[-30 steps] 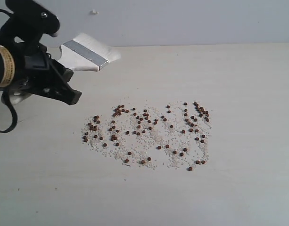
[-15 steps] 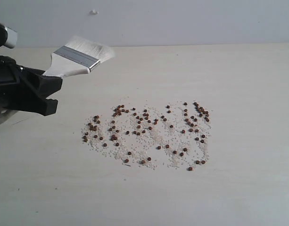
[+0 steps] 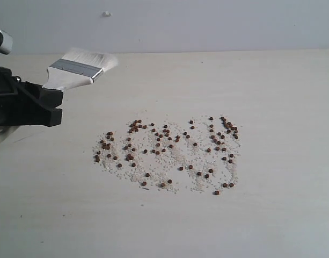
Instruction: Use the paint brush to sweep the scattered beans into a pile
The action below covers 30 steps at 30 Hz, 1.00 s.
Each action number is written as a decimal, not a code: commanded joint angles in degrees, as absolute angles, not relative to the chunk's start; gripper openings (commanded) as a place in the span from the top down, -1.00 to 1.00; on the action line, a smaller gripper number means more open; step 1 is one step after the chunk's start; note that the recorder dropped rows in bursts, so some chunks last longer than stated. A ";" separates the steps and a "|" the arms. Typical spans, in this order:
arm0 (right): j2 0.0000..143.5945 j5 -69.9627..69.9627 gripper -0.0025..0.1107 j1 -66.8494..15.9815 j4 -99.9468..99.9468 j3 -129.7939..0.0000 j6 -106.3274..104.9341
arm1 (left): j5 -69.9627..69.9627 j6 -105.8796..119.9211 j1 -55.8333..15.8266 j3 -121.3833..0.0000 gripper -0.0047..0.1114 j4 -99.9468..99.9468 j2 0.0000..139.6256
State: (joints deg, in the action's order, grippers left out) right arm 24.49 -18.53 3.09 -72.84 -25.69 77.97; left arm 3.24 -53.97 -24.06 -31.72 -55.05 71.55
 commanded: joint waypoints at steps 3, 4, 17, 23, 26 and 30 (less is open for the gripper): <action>40.02 -28.27 0.96 3.32 -99.95 -39.43 101.19 | 3.05 -54.39 -23.85 -32.54 0.92 -54.85 71.21; 42.85 -30.73 0.96 3.32 -99.95 -41.29 101.19 | 2.81 -54.39 -23.85 -32.67 0.92 -54.85 71.21; 50.55 23.02 0.96 3.32 -98.05 -43.28 61.30 | 1.86 -54.39 -23.85 -32.67 0.92 -55.09 71.21; 57.33 35.35 0.96 2.70 -46.70 -50.75 23.60 | -2.08 -54.39 -23.85 -34.69 0.92 -53.40 71.32; 63.82 47.03 0.96 2.70 -17.02 -56.17 0.34 | -6.55 -54.39 -23.95 -35.67 0.92 -53.14 71.40; 68.73 52.35 0.96 2.70 7.60 -57.30 -19.09 | -11.33 -48.56 -24.09 -36.19 0.92 -48.28 71.43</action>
State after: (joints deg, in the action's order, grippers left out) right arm 66.43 48.65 2.86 -9.88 -56.53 -4.40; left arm -8.04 -52.96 -24.06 -35.59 -52.29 71.55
